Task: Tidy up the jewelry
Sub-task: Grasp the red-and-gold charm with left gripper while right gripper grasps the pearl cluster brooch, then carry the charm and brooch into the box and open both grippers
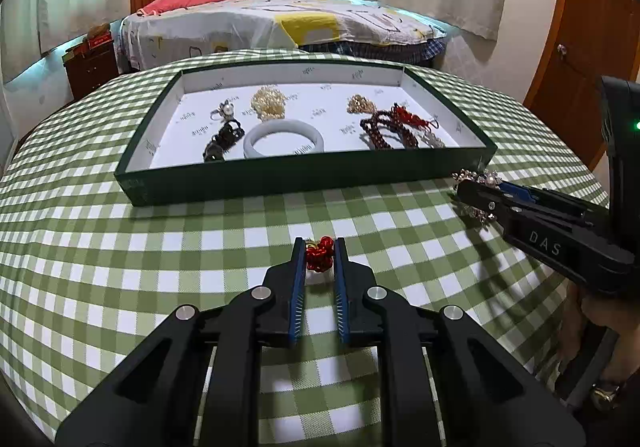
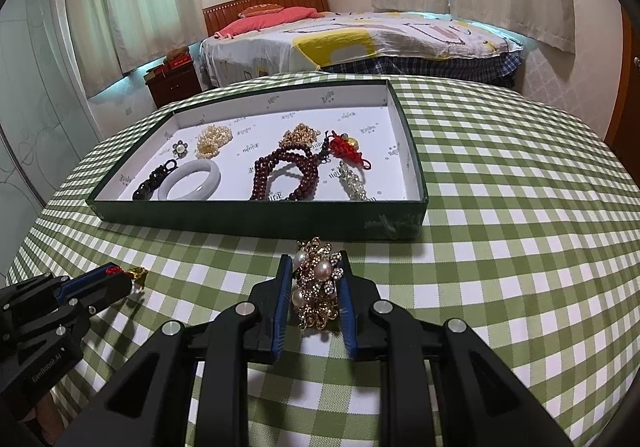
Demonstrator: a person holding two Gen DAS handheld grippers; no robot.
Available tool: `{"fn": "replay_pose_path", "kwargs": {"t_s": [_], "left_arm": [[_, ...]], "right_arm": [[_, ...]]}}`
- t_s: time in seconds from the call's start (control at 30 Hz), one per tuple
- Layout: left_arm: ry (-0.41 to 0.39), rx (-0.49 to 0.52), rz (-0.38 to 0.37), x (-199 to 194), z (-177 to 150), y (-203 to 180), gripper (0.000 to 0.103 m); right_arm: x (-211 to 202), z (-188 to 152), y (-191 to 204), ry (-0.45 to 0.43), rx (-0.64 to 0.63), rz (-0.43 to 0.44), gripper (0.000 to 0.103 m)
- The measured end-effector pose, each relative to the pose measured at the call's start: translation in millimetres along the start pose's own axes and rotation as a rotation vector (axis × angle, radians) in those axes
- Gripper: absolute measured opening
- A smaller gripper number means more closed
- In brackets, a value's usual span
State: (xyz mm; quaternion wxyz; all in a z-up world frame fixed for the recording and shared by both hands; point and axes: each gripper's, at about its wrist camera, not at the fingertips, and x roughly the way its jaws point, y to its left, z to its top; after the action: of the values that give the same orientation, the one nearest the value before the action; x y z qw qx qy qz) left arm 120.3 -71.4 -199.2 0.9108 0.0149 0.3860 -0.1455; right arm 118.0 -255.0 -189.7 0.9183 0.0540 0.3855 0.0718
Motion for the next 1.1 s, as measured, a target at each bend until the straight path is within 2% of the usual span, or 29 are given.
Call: {"fn": "replay_pose_path", "kwargs": {"t_s": [0.63,0.83,1.1], "left_arm": [[-0.08,-0.055,0.008,-16.1,29.8,17.5,0.014],[-0.131,-0.065,0.002,-24.6,52.3,23.1,0.014],[-0.227,-0.05,-0.02,-26.6,98.8,18.5,0.014]], "right_arm": [[-21.3,18.2,9.7,-0.068,-0.014,0.016,0.023],[-29.1,37.1,12.6,-0.11,-0.016,0.028,0.023],[-30.3,75.0,13.1,-0.184,-0.031,0.02,0.023]]}}
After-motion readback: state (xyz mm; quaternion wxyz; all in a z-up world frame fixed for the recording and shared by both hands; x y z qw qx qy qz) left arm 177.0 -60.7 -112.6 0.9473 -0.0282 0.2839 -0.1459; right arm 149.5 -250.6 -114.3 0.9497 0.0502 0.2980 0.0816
